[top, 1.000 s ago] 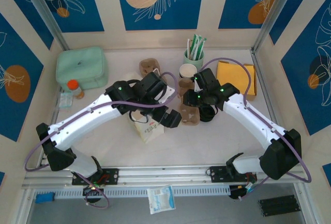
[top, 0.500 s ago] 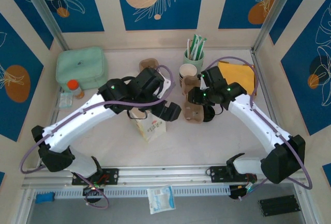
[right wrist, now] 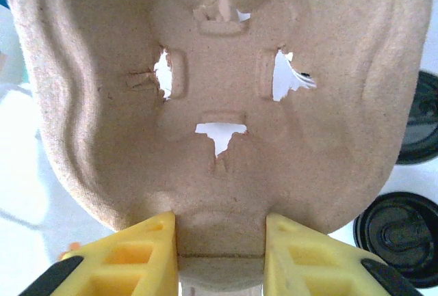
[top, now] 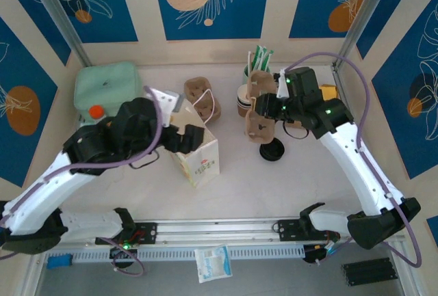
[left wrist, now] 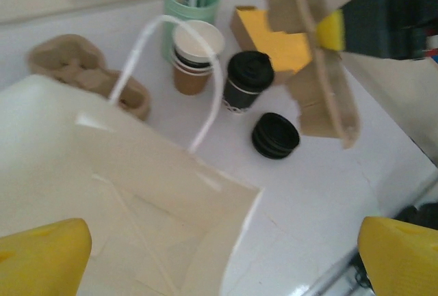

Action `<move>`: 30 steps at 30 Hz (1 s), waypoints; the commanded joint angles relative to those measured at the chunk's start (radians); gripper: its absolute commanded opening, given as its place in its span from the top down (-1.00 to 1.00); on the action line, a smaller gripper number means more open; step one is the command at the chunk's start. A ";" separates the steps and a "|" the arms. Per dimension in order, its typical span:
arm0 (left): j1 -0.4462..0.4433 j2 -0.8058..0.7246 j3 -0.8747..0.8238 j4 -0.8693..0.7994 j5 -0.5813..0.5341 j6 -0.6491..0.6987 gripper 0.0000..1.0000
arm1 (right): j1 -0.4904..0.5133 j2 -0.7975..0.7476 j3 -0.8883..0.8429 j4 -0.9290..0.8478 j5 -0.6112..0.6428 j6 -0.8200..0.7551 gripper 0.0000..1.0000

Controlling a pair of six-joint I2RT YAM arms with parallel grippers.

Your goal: Pack the takeout coffee

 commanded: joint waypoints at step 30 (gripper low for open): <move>0.359 -0.273 -0.392 0.069 0.042 -0.083 -0.21 | 0.457 0.685 1.096 -0.357 0.063 -0.114 0.40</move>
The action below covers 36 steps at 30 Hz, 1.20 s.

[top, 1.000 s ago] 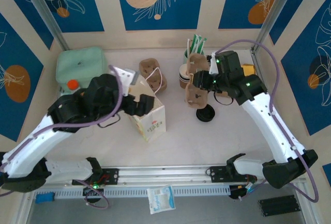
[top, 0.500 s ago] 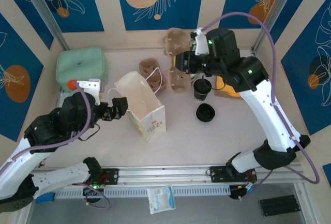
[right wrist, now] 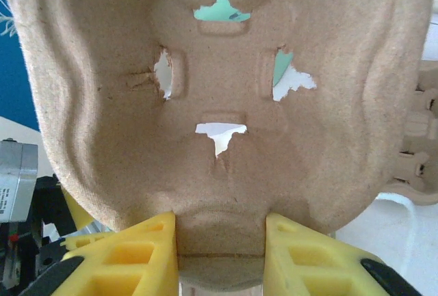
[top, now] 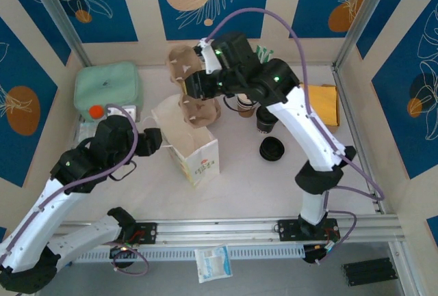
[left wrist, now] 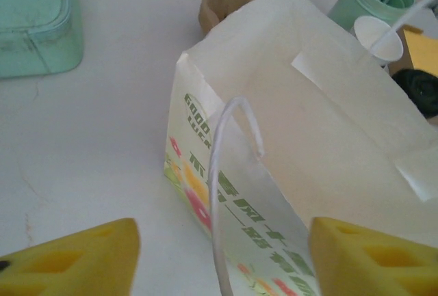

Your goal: Pack the takeout coffee

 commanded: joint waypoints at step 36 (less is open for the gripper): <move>0.021 -0.083 -0.056 0.034 0.108 -0.005 1.00 | 0.140 0.191 0.006 -0.168 0.145 -0.074 0.43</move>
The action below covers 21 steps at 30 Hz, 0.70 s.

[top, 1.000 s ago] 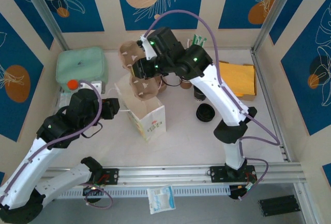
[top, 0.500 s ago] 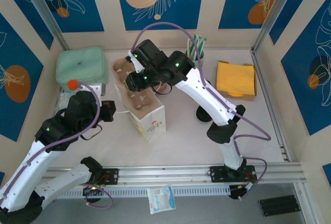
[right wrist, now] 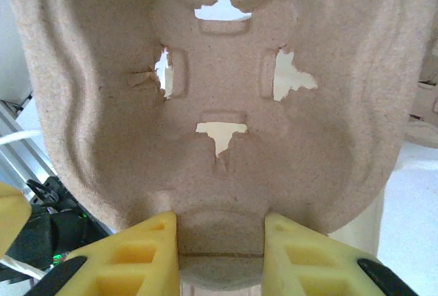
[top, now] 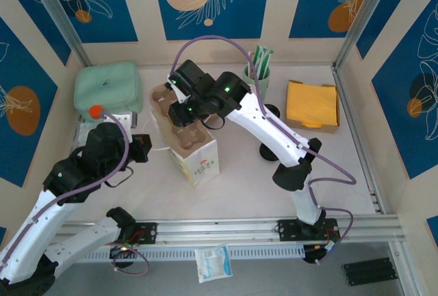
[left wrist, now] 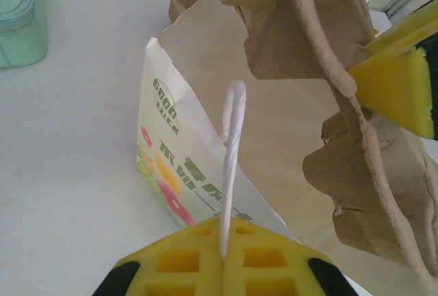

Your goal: Pack the takeout coffee

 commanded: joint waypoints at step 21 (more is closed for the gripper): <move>0.010 0.003 0.004 0.004 0.026 -0.011 1.00 | 0.039 0.022 -0.078 -0.048 0.077 -0.031 0.45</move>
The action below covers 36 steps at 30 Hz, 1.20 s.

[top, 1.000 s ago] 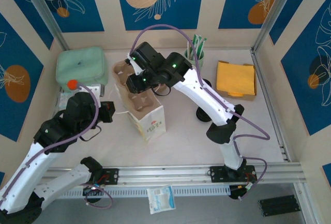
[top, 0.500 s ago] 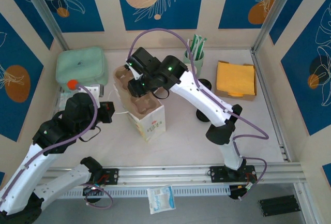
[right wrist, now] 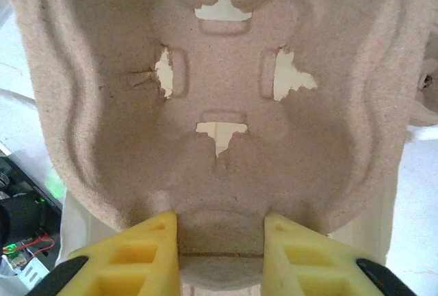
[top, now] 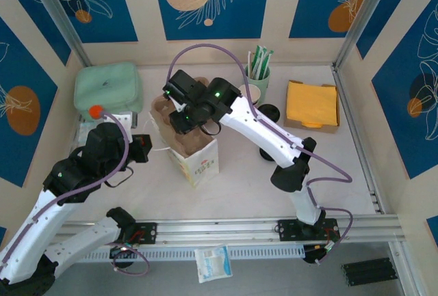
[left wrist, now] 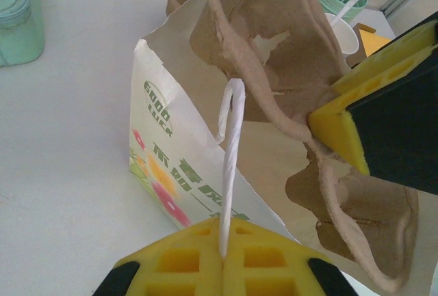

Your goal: Pack the takeout coffee

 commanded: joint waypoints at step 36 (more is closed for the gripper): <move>0.010 0.018 0.026 0.021 0.056 -0.013 1.00 | 0.000 0.087 -0.149 -0.012 0.023 0.020 0.46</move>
